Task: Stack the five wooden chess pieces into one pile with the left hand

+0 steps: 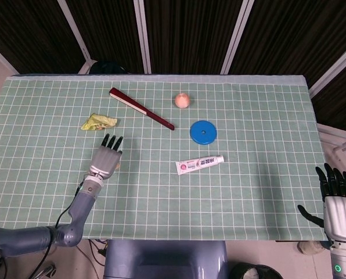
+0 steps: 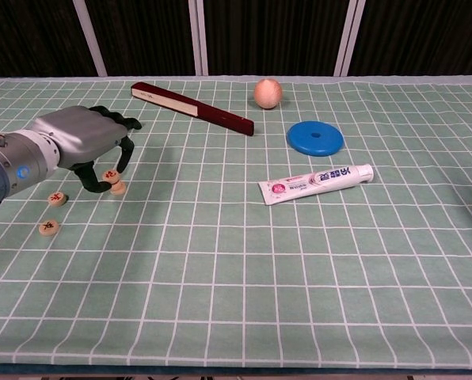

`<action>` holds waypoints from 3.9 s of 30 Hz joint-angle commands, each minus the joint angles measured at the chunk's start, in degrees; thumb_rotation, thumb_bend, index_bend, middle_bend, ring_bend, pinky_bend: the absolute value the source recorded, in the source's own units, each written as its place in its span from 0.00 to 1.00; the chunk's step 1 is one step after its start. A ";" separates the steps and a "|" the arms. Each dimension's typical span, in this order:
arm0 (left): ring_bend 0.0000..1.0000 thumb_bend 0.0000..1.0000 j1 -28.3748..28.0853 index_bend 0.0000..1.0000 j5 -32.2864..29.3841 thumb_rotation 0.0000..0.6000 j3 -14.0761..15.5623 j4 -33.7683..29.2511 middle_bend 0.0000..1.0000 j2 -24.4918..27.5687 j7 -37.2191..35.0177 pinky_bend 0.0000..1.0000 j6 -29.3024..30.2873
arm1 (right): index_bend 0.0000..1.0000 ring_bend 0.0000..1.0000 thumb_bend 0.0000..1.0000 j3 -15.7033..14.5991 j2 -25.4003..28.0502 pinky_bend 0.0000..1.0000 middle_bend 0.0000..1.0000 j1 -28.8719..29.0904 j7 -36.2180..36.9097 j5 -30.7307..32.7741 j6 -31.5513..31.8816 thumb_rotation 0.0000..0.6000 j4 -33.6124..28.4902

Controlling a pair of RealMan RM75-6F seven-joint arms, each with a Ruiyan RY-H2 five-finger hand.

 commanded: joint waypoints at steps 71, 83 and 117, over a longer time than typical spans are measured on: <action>0.00 0.28 7.74 0.43 9.24 1.00 4.18 -2.60 0.00 7.52 -14.60 0.00 2.39 | 0.05 0.00 0.23 0.34 -0.37 0.00 0.01 -0.14 -0.02 0.04 0.73 1.00 0.12; 0.00 0.28 9.70 0.44 12.86 1.00 5.41 4.10 0.00 5.97 -19.40 0.00 -0.96 | 0.05 0.00 0.23 0.35 -0.41 0.00 0.01 -0.11 -0.15 -0.04 0.73 1.00 0.18; 0.00 0.28 11.18 0.47 12.59 1.00 3.46 7.86 0.00 3.08 -14.09 0.00 -2.21 | 0.05 0.00 0.23 0.77 -0.53 0.00 0.01 -0.14 -0.08 0.35 1.03 1.00 0.22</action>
